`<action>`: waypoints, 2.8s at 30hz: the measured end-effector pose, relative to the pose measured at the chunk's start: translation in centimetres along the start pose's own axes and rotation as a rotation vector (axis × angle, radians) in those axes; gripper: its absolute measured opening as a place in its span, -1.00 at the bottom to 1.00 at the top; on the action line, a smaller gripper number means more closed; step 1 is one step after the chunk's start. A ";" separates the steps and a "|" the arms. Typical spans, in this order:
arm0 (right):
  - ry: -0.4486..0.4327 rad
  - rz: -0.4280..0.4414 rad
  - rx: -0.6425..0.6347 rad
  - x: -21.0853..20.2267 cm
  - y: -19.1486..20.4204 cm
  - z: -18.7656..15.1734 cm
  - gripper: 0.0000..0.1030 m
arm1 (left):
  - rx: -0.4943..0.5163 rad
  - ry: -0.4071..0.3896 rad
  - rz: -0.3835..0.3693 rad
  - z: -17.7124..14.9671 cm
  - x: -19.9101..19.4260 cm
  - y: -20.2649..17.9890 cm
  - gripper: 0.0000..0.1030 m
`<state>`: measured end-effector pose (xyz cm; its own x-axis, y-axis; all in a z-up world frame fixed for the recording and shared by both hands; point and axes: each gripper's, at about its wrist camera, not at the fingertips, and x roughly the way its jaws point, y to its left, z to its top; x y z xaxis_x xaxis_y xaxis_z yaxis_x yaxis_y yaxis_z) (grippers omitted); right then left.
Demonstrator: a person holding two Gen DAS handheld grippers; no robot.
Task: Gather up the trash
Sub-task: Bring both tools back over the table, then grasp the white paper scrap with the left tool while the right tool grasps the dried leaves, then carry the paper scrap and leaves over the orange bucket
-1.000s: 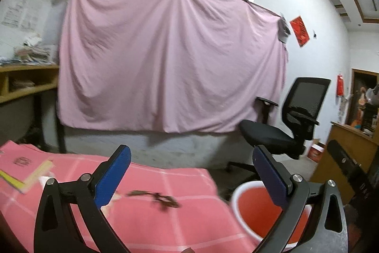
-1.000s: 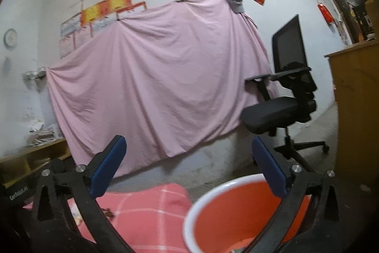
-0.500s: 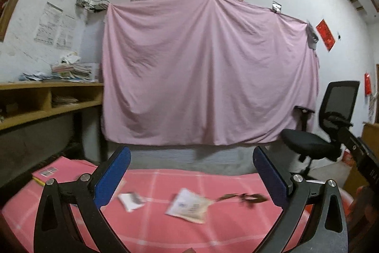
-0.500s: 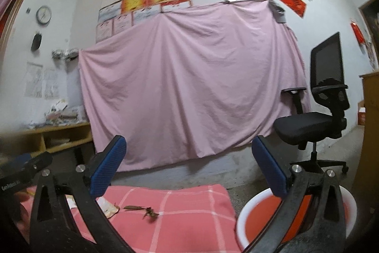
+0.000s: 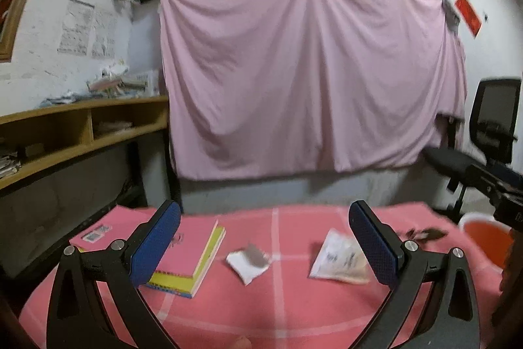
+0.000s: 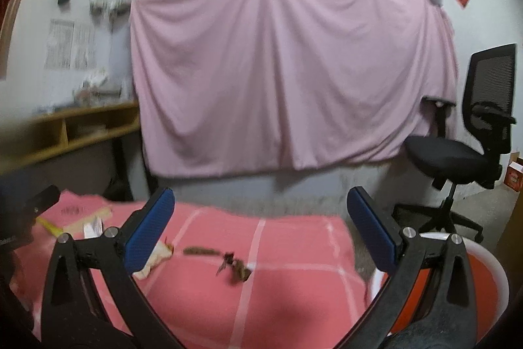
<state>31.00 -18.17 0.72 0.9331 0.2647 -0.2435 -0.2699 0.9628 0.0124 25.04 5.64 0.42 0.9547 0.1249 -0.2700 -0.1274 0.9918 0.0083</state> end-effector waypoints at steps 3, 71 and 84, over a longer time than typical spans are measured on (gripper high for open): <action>0.088 0.019 0.011 2.2 0.2 -0.5 1.00 | -0.044 0.101 -0.017 -0.4 2.4 0.8 0.96; -0.078 0.175 0.132 -3.4 -1.2 -1.8 0.47 | 0.034 -0.039 -0.327 1.3 -4.2 -8.8 -0.99; -0.176 -0.020 0.140 -8.8 -8.0 -0.8 0.47 | 0.123 -0.065 -0.491 3.8 -5.3 -17.9 -0.99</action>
<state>24.78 -28.21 1.98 0.9684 0.2388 -0.0724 -0.2265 0.9629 0.1469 23.32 -12.71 5.38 0.9095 -0.3589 -0.2098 0.3691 0.9293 0.0100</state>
